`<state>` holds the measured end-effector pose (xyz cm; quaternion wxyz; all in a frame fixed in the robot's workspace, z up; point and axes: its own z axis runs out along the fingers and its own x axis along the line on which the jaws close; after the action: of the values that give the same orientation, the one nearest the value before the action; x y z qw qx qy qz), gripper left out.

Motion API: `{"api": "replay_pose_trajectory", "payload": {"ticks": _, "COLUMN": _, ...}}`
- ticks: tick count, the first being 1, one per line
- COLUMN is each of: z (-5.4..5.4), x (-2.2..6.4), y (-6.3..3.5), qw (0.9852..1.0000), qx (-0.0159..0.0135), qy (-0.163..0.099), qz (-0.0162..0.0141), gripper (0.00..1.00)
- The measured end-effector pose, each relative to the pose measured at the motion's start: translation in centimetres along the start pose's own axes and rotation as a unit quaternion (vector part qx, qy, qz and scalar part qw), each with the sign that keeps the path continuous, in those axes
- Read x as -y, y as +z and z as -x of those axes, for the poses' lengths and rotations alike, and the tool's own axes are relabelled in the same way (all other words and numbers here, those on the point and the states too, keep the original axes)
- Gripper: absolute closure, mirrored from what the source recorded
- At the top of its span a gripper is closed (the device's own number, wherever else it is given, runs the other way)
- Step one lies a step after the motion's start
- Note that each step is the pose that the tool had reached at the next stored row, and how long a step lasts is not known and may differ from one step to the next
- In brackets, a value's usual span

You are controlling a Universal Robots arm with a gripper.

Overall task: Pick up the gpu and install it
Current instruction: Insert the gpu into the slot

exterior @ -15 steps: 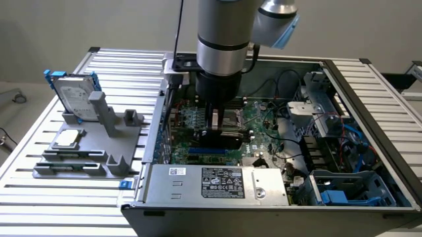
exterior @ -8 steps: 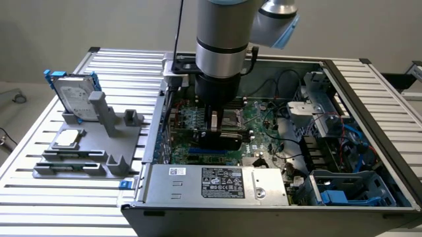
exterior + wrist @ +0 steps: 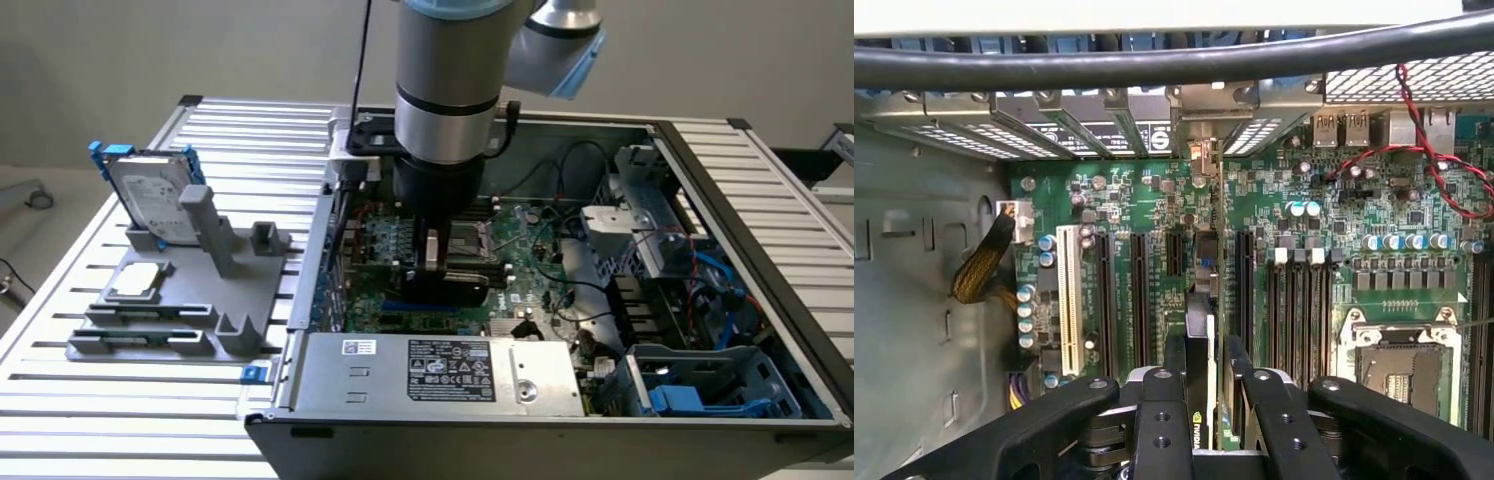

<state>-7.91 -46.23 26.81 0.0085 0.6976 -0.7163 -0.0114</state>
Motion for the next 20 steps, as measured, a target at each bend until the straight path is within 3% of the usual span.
{"api": "replay_pose_trajectory", "payload": {"ticks": 16, "z": -0.02, "x": -0.59, "y": 0.45, "qw": 1.0, "qx": 0.0, "qy": 0.0, "qz": 0.0, "gripper": 0.74}}
{"api": "replay_pose_trajectory", "payload": {"ticks": 20, "z": -0.02, "x": -0.6, "y": 0.49, "qw": 1.0, "qx": 0.0033, "qy": 0.0, "qz": 0.0002, "gripper": 0.74}}
